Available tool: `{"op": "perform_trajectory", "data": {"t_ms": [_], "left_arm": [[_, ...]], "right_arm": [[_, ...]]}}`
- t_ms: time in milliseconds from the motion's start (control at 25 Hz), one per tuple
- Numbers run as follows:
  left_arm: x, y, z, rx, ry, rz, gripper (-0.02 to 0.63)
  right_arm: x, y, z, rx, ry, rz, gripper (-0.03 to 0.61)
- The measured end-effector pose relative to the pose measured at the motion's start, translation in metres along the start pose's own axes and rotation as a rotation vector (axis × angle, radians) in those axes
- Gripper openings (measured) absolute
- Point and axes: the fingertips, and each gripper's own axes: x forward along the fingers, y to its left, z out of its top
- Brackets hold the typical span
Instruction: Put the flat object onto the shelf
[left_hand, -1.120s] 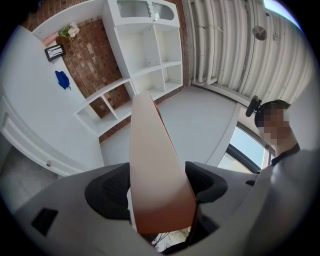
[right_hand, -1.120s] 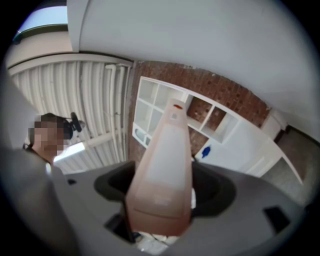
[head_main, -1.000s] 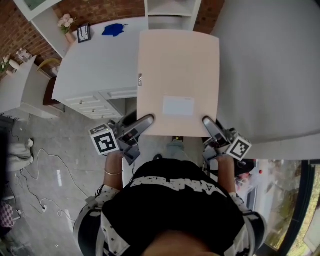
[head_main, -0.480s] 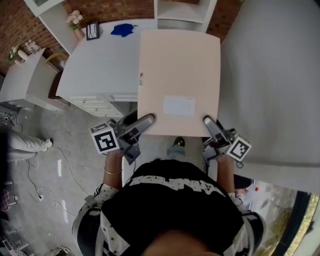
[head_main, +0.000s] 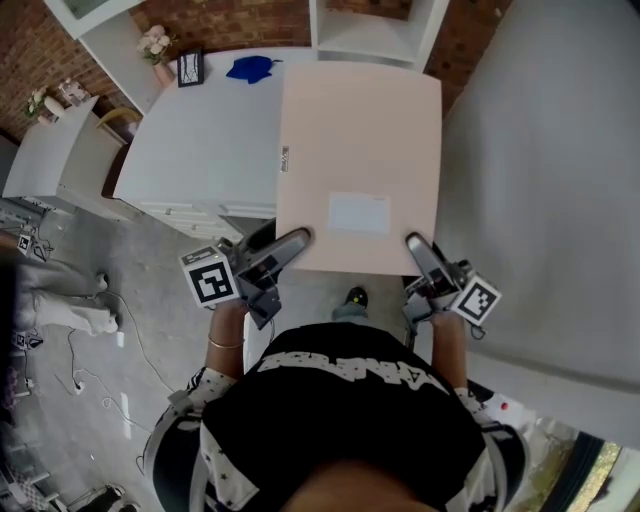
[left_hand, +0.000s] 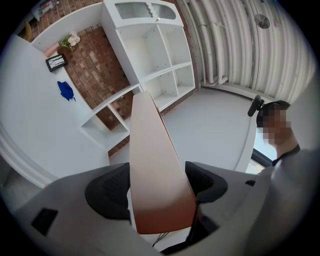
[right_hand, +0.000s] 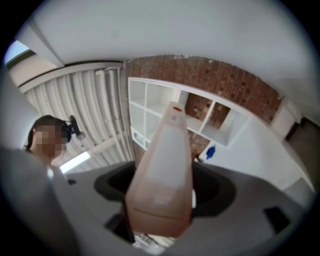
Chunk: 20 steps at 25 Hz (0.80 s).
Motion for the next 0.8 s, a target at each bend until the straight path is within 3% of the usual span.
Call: {"op": "perform_trajectory", "data": {"t_ms": [480, 800], "left_arm": [[0.116, 0.048, 0.018, 0.014, -0.062, 0.081, 0.350], [0.120, 0.043, 0.022, 0.018, -0.062, 0.079, 0.350]], "right_arm": [[0.020, -0.098, 0.101, 0.058, 0.058, 0.056, 0.371], [0.020, -0.095, 0.107, 0.055, 0.052, 0.051, 0.371]]}}
